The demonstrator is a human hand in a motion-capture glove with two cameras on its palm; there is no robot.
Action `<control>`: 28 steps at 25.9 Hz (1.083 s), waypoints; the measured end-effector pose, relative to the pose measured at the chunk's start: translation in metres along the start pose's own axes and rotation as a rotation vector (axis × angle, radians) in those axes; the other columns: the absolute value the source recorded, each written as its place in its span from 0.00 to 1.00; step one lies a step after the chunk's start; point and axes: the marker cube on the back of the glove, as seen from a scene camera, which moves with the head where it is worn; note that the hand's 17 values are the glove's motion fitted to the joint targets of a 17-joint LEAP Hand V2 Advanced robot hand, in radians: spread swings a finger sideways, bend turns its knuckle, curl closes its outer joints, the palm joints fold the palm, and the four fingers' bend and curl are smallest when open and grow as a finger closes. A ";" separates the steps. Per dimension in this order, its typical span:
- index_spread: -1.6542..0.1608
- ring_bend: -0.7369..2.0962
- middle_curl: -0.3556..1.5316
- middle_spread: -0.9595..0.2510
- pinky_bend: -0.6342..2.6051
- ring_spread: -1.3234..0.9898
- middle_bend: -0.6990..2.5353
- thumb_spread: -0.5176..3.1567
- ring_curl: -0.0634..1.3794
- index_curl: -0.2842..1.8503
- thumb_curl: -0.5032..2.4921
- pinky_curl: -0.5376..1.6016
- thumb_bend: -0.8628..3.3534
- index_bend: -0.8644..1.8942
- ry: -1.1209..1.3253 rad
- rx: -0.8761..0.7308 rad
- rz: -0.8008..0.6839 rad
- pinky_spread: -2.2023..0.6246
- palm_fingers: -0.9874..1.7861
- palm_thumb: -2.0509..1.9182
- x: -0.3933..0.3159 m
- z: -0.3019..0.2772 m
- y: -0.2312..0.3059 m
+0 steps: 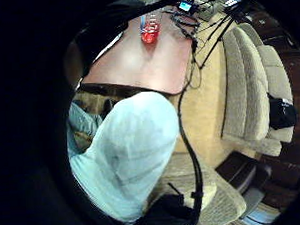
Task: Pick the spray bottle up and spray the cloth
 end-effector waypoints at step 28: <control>0.70 0.38 0.35 0.71 0.31 0.56 0.29 0.38 0.21 0.23 0.26 0.39 0.20 0.36 -0.291 0.067 0.083 0.87 0.46 0.59 0.068 -0.034 -0.115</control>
